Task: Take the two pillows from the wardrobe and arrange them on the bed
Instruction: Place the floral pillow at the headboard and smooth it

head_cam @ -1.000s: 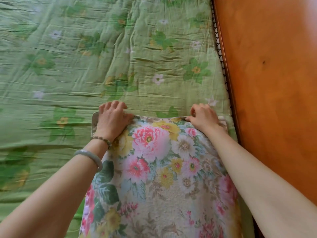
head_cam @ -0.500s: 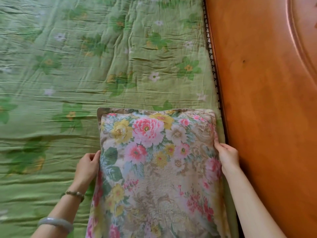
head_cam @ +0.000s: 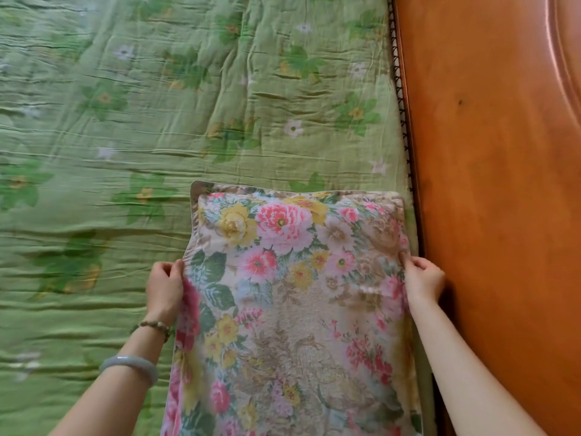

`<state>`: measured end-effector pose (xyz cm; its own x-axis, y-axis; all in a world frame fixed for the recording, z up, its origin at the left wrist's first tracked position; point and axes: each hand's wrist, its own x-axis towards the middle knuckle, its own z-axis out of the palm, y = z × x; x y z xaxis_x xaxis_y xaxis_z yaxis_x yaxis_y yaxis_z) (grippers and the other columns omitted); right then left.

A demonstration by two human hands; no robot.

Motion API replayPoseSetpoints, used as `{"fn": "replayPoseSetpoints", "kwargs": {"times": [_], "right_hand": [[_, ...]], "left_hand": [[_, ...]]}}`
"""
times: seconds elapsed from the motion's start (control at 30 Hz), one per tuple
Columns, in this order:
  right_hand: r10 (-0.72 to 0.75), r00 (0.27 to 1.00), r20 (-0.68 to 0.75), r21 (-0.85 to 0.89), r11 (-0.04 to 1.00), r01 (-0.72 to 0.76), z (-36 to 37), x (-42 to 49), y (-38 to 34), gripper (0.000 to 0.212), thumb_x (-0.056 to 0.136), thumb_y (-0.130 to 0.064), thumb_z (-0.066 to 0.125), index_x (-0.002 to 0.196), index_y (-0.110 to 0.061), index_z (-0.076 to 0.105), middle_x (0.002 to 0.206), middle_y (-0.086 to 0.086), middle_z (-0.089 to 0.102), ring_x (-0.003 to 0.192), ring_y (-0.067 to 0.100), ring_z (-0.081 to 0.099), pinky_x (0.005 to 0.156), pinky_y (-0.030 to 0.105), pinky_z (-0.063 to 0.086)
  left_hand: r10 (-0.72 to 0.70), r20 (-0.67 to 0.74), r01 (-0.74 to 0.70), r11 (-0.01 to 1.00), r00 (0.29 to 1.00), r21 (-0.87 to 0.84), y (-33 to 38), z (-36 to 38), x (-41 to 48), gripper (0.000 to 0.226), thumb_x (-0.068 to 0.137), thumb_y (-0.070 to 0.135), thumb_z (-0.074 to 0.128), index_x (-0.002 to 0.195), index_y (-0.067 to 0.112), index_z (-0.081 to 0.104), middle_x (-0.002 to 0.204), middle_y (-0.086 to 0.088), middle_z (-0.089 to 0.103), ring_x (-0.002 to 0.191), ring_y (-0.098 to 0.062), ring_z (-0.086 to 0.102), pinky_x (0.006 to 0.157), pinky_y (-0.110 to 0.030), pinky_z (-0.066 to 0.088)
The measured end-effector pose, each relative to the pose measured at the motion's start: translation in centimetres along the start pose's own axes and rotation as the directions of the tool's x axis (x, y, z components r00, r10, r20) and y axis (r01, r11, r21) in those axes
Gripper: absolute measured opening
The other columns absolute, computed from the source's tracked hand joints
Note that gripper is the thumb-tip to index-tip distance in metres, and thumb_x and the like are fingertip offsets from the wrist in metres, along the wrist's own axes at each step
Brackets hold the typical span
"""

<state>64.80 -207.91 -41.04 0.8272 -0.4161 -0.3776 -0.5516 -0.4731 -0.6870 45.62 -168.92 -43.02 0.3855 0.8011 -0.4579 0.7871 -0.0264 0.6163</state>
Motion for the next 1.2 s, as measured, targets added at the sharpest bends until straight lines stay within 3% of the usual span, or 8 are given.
{"fn": "replayPoseSetpoints", "kwargs": {"times": [0.17, 0.4, 0.7, 0.87, 0.97, 1.03, 1.1, 1.2], "right_hand": [[0.08, 0.975, 0.209, 0.138, 0.984, -0.111, -3.8, -4.9, 5.3, 0.027, 0.082, -0.049, 0.067, 0.086, -0.024, 0.076, 0.08, -0.006, 0.074, 0.082, 0.012, 0.067, 0.076, 0.031, 0.052], [0.35, 0.919, 0.181, 0.227, 0.894, -0.385, -7.1, -11.9, 11.2, 0.012, 0.081, -0.036, 0.073, 0.075, -0.026, 0.071, 0.08, -0.002, 0.074, 0.08, 0.019, 0.069, 0.07, 0.032, 0.055], [0.229, 0.972, 0.054, 0.057, 0.971, -0.232, -8.3, -11.5, 11.6, 0.022, 0.082, -0.032, 0.073, 0.079, -0.01, 0.074, 0.069, 0.0, 0.069, 0.065, 0.015, 0.061, 0.069, 0.032, 0.052], [0.299, 0.903, 0.309, 0.12, 0.929, -0.349, -9.9, -14.2, 14.2, 0.03, 0.079, -0.051, 0.07, 0.081, -0.021, 0.074, 0.081, 0.001, 0.073, 0.077, 0.018, 0.067, 0.076, 0.033, 0.053], [0.329, 0.872, 0.361, 0.248, 0.868, -0.43, -11.4, -16.9, 16.3, 0.025, 0.081, -0.036, 0.072, 0.093, -0.014, 0.073, 0.078, 0.002, 0.076, 0.074, 0.017, 0.073, 0.059, 0.027, 0.057], [0.343, 0.867, 0.36, 0.26, 0.856, -0.447, -12.2, -18.5, 17.8, 0.016, 0.084, -0.029, 0.072, 0.088, -0.014, 0.073, 0.08, 0.006, 0.076, 0.074, 0.019, 0.073, 0.064, 0.03, 0.057], [0.32, 0.896, 0.308, 0.216, 0.893, -0.394, -12.8, -19.4, 18.8, 0.014, 0.087, -0.026, 0.069, 0.081, -0.015, 0.072, 0.081, 0.009, 0.074, 0.075, 0.022, 0.07, 0.073, 0.034, 0.054], [0.155, 0.972, 0.178, -0.006, 0.988, -0.156, -13.4, -18.8, 19.2, 0.033, 0.092, -0.027, 0.061, 0.06, -0.018, 0.062, 0.059, 0.002, 0.059, 0.06, 0.019, 0.054, 0.056, 0.029, 0.042]], "left_hand": [[-0.055, 0.27, 0.098, 0.984, 0.961, -0.146, -2.7, -1.6, -3.3, 0.036, 0.101, 0.04, 0.042, 0.097, 0.012, 0.065, 0.093, -0.01, 0.067, 0.085, -0.026, 0.062, 0.08, -0.043, 0.052], [-0.036, 0.198, 0.062, 0.99, 0.979, -0.126, -8.8, -2.6, -11.0, 0.027, 0.099, 0.021, 0.053, 0.082, 0.003, 0.065, 0.072, -0.013, 0.061, 0.062, -0.023, 0.051, 0.043, -0.019, 0.042], [-0.004, 0.03, 0.004, 1.0, 1.0, 0.009, -10.8, -3.8, -11.5, 0.032, 0.102, 0.023, 0.047, 0.085, 0.0, 0.061, 0.08, -0.016, 0.062, 0.078, -0.029, 0.055, 0.068, -0.039, 0.04], [-0.11, 0.262, 0.13, 0.99, 0.959, -0.059, -12.9, -4.4, -13.2, 0.059, 0.099, 0.056, 0.034, 0.066, 0.011, 0.052, 0.055, -0.004, 0.05, 0.053, -0.02, 0.044, 0.054, -0.029, 0.033], [-0.051, 0.306, 0.074, 0.995, 0.951, -0.067, -15.4, -5.1, -16.0, 0.049, 0.097, 0.048, 0.047, 0.062, 0.014, 0.053, 0.045, 0.011, 0.051, 0.045, -0.007, 0.046, 0.044, -0.015, 0.036], [-0.008, 0.313, 0.048, 0.992, 0.95, -0.118, -17.1, -5.3, -17.2, 0.039, 0.098, 0.033, 0.054, 0.074, 0.003, 0.063, 0.063, -0.002, 0.061, 0.063, -0.017, 0.053, 0.059, -0.022, 0.043], [0.014, 0.274, 0.028, 0.989, 0.962, -0.146, -17.9, -5.7, -17.9, 0.035, 0.098, 0.023, 0.055, 0.075, -0.001, 0.064, 0.064, -0.008, 0.06, 0.064, -0.021, 0.051, 0.058, -0.023, 0.044], [0.004, 0.147, 0.018, 0.989, 0.989, -0.147, -18.2, -6.3, -18.2, 0.032, 0.099, 0.02, 0.054, 0.068, 0.013, 0.059, 0.057, -0.002, 0.057, 0.046, -0.013, 0.05, 0.037, -0.012, 0.038]]}}
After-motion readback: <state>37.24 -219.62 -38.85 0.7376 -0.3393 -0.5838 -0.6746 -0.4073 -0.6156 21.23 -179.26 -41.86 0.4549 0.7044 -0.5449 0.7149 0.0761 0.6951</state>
